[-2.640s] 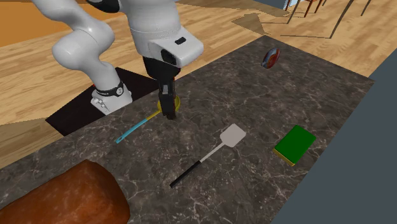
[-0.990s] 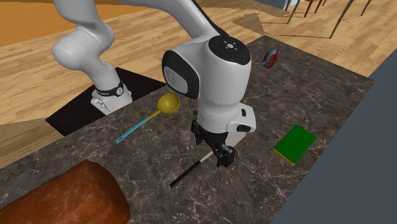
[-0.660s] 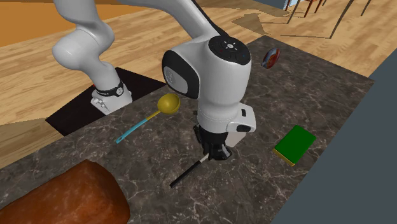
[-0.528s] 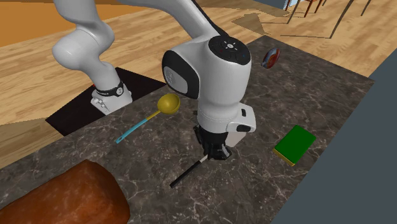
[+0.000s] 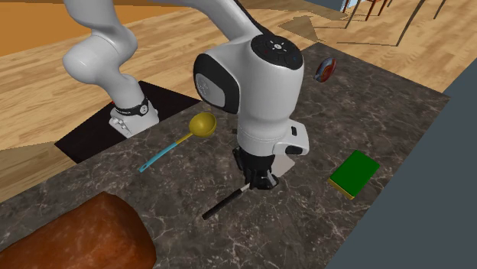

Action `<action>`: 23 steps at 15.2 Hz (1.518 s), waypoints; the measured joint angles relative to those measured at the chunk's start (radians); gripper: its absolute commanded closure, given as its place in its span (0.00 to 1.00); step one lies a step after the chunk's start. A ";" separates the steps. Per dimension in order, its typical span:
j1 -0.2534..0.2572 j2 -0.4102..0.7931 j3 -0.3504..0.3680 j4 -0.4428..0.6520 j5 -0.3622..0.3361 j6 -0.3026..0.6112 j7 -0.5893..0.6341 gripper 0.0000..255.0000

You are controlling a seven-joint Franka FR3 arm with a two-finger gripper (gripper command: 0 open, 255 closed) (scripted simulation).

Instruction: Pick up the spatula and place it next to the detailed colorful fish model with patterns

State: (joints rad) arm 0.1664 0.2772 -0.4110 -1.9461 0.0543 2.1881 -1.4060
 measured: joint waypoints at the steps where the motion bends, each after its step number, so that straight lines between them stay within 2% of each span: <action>1: 0.001 -0.008 -0.001 0.002 -0.004 -0.009 0.002 1.00; 23: 0.012 -0.110 -0.015 0.178 -0.050 -0.278 0.019 1.00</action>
State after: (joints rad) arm 0.1786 0.1675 -0.4261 -1.7683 0.0039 1.9098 -1.3869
